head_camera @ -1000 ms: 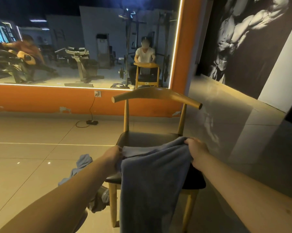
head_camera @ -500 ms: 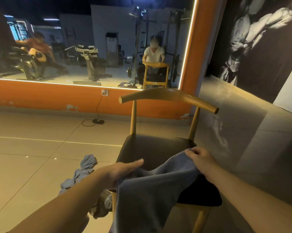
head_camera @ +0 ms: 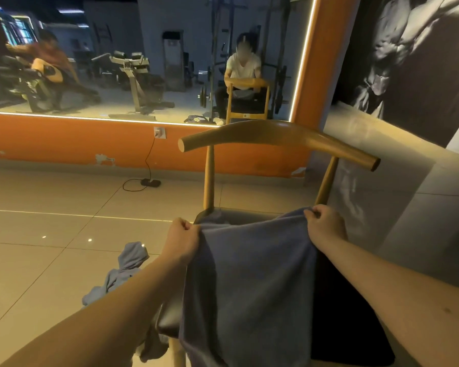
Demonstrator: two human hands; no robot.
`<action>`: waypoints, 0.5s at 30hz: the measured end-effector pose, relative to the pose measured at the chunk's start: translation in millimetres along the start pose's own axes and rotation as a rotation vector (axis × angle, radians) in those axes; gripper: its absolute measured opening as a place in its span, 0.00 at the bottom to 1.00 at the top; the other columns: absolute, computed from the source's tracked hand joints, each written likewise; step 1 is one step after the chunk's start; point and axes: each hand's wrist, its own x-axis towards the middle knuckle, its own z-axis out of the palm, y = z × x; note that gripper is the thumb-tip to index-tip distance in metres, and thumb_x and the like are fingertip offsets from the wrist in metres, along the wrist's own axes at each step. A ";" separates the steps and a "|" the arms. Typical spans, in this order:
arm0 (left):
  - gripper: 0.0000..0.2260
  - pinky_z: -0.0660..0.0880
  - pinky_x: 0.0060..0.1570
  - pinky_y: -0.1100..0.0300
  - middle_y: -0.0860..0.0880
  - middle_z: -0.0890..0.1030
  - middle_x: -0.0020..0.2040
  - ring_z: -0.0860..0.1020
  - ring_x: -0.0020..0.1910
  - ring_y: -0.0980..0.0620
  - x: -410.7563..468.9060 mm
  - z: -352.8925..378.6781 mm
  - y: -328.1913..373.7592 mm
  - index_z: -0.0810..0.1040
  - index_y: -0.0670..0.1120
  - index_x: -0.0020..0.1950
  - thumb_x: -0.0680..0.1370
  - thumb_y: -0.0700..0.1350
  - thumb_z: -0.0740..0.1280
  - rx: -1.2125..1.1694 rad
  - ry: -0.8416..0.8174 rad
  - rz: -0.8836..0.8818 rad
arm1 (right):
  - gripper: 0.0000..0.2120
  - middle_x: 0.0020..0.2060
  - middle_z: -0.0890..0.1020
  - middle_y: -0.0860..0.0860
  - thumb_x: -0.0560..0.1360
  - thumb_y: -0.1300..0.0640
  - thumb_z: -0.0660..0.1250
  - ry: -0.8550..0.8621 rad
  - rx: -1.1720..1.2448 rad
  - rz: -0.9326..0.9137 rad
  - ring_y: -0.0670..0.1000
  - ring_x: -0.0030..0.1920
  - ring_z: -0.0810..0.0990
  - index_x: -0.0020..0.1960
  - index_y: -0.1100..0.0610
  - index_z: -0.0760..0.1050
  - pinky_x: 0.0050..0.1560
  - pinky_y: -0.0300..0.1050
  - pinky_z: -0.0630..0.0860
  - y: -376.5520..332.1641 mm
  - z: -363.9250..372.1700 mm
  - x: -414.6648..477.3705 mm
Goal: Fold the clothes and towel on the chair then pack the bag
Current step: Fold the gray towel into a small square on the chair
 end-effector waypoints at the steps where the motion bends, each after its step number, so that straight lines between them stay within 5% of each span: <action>1: 0.03 0.73 0.40 0.59 0.42 0.78 0.52 0.78 0.49 0.47 15.2 4.4 -1.0 0.72 0.45 0.56 0.84 0.43 0.63 -0.013 0.003 -0.010 | 0.06 0.44 0.78 0.52 0.82 0.52 0.64 0.013 0.011 0.011 0.55 0.47 0.76 0.48 0.52 0.76 0.48 0.45 0.70 1.2 9.1 10.9; 7: 0.08 0.75 0.46 0.63 0.47 0.78 0.52 0.78 0.55 0.48 87.9 42.0 -11.1 0.73 0.45 0.59 0.82 0.35 0.64 -0.070 0.037 0.011 | 0.11 0.55 0.83 0.58 0.81 0.55 0.67 0.043 0.067 0.146 0.61 0.58 0.80 0.60 0.59 0.81 0.59 0.49 0.75 16.8 68.0 67.3; 12: 0.13 0.73 0.61 0.59 0.51 0.80 0.56 0.77 0.59 0.53 117.9 69.6 -19.5 0.78 0.50 0.59 0.82 0.33 0.61 0.029 0.016 0.151 | 0.11 0.53 0.83 0.58 0.82 0.55 0.66 0.084 0.114 0.222 0.61 0.57 0.81 0.60 0.58 0.81 0.59 0.50 0.76 32.9 99.5 100.5; 15: 0.11 0.72 0.58 0.62 0.51 0.80 0.59 0.77 0.58 0.54 129.0 81.8 -27.9 0.80 0.51 0.58 0.83 0.38 0.62 0.166 0.011 0.226 | 0.11 0.53 0.84 0.58 0.82 0.55 0.66 0.125 0.137 0.234 0.61 0.56 0.81 0.59 0.59 0.82 0.59 0.51 0.76 43.9 113.4 115.8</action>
